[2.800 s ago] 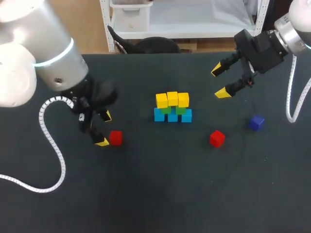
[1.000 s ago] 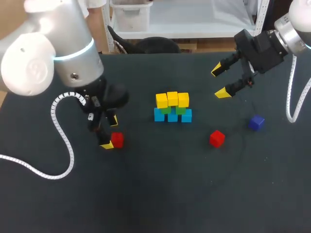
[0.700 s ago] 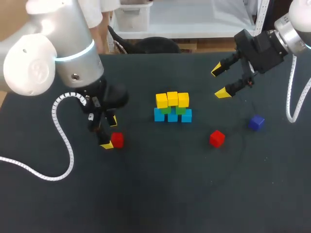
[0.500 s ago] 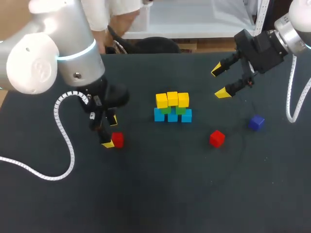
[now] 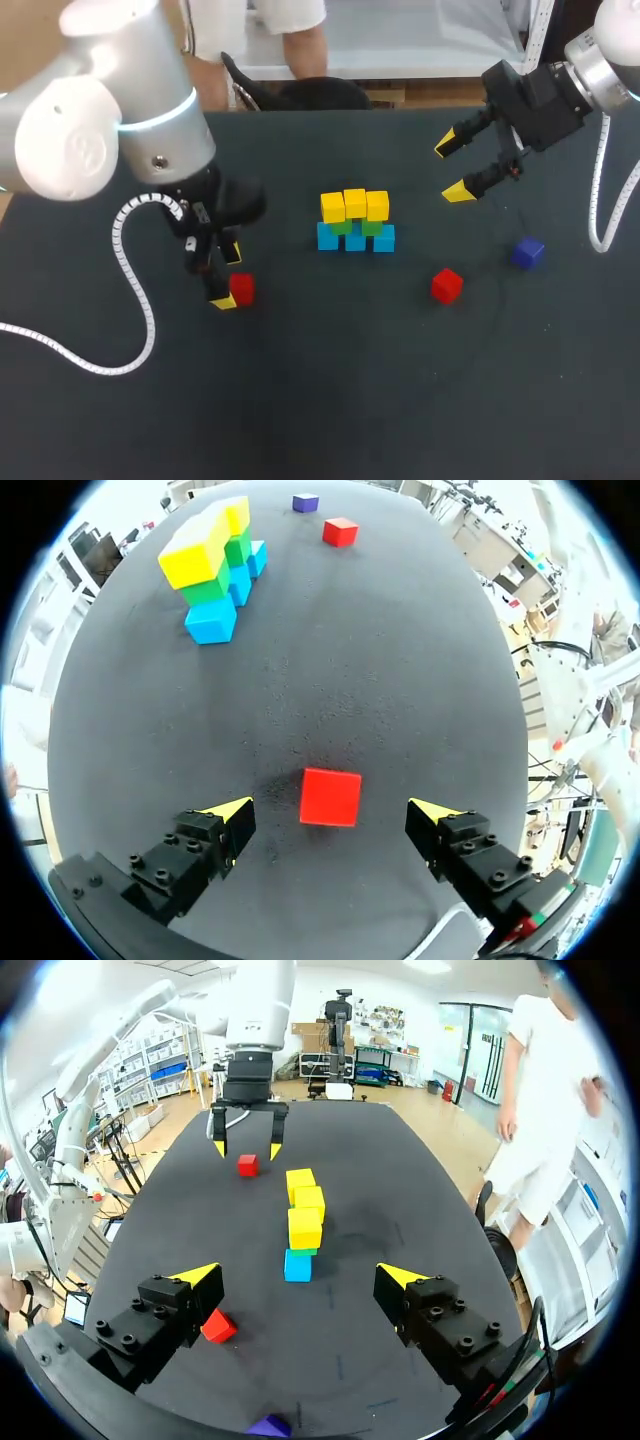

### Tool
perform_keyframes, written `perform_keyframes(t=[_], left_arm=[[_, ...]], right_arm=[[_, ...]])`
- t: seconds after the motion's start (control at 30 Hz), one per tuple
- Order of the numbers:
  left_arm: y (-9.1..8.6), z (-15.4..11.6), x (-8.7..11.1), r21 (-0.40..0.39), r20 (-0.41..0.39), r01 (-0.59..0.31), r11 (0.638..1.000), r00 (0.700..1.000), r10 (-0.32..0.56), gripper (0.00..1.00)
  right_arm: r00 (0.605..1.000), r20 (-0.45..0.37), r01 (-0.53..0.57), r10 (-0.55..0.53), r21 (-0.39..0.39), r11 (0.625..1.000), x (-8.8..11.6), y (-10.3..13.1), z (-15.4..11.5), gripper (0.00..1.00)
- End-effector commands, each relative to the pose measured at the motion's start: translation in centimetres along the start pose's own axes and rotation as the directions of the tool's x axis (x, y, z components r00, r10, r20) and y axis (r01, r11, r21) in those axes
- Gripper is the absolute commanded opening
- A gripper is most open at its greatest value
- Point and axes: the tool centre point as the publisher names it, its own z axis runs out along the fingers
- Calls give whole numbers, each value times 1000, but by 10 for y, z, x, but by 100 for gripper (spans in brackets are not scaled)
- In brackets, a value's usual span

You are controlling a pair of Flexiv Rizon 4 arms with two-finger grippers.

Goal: Place the blue cubes, place green cubes on the blue cubes, place the yellow cubes on the green cubes, then place the red cubes on the yellow cubes, and place purple cube on the red cubes.

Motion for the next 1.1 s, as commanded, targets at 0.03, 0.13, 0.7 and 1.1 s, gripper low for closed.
perform_keyframes(t=[0.03, 0.13, 0.7, 1.1], left_arm=[[3, 4, -1, 3, 1, -1, 1000, 1000, 1, 100], [4, 6, -2, 5, 4, -1, 1000, 1000, 0, 100], [5, 9, -2, 3, 10, 17, 1000, 1000, -17, 100], [1, 14, -1, -2, 18, 41, 999, 999, -41, 64]], right_arm=[[1000, 1, 1, -1, 0, 1000, 0, 0, 0, 100], [1000, 1, 1, -1, 0, 1000, 0, 0, 0, 100], [1000, 1, 1, -1, 0, 1000, 0, 0, 0, 100], [1000, 1, 1, -1, 0, 1000, 0, 0, 0, 100]])
